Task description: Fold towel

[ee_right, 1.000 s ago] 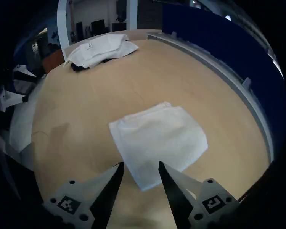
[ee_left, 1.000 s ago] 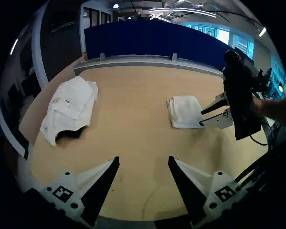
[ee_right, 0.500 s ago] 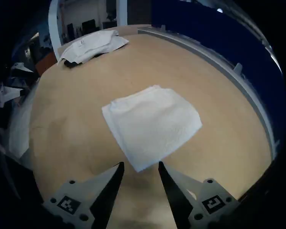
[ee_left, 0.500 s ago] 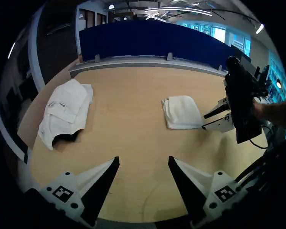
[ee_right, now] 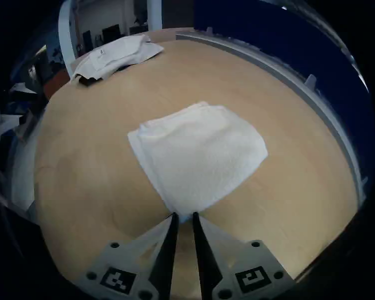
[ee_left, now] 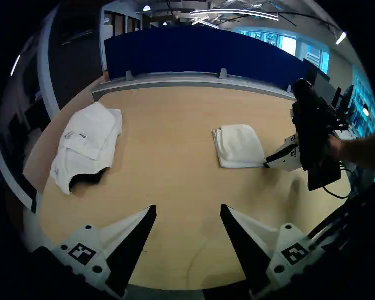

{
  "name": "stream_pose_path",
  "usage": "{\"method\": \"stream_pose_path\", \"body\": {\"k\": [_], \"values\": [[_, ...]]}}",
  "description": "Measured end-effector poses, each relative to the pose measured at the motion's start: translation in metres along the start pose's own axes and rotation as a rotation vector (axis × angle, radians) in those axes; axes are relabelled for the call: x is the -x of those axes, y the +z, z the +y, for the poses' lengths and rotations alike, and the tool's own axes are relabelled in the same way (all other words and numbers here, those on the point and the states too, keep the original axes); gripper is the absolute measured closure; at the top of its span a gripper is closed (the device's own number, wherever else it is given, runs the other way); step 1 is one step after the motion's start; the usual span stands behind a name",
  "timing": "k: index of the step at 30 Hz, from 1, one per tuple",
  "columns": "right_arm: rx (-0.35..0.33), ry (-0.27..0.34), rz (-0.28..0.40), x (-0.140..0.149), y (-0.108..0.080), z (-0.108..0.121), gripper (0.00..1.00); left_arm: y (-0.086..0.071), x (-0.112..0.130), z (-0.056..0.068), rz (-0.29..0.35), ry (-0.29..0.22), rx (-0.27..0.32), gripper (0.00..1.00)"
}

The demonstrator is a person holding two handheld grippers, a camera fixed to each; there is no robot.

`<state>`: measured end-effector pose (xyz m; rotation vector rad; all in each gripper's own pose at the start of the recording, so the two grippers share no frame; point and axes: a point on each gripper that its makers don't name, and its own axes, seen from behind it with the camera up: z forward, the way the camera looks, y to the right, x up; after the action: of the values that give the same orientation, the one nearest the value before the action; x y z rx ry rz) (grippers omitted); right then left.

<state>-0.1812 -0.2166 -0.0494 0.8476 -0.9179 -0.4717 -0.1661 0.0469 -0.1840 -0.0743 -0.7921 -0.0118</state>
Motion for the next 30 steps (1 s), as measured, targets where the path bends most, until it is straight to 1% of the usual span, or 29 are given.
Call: {"method": "stream_pose_path", "body": {"k": [3,5,11,15,21,30], "values": [[0.001,0.006,0.003,0.0,0.001,0.0,0.91,0.001,0.0,0.0,0.0,0.001,-0.001,0.05],[0.007,0.007,0.008,0.0,0.002,0.001,0.95,0.001,0.0,0.0,0.0,0.0,-0.001,0.05],[0.029,-0.015,0.027,-0.004,-0.004,0.006,0.97,0.001,0.0,0.002,0.0,0.004,0.005,0.05],[0.039,-0.018,0.053,-0.017,-0.012,0.012,0.97,0.0,-0.002,0.005,0.001,0.006,0.013,0.05],[0.066,-0.033,0.112,-0.054,-0.037,0.024,0.97,0.002,-0.011,0.007,0.019,0.007,0.027,0.05],[0.12,-0.079,0.217,-0.12,-0.09,0.044,0.97,0.001,-0.032,0.014,0.062,0.034,0.054,0.05]]}}
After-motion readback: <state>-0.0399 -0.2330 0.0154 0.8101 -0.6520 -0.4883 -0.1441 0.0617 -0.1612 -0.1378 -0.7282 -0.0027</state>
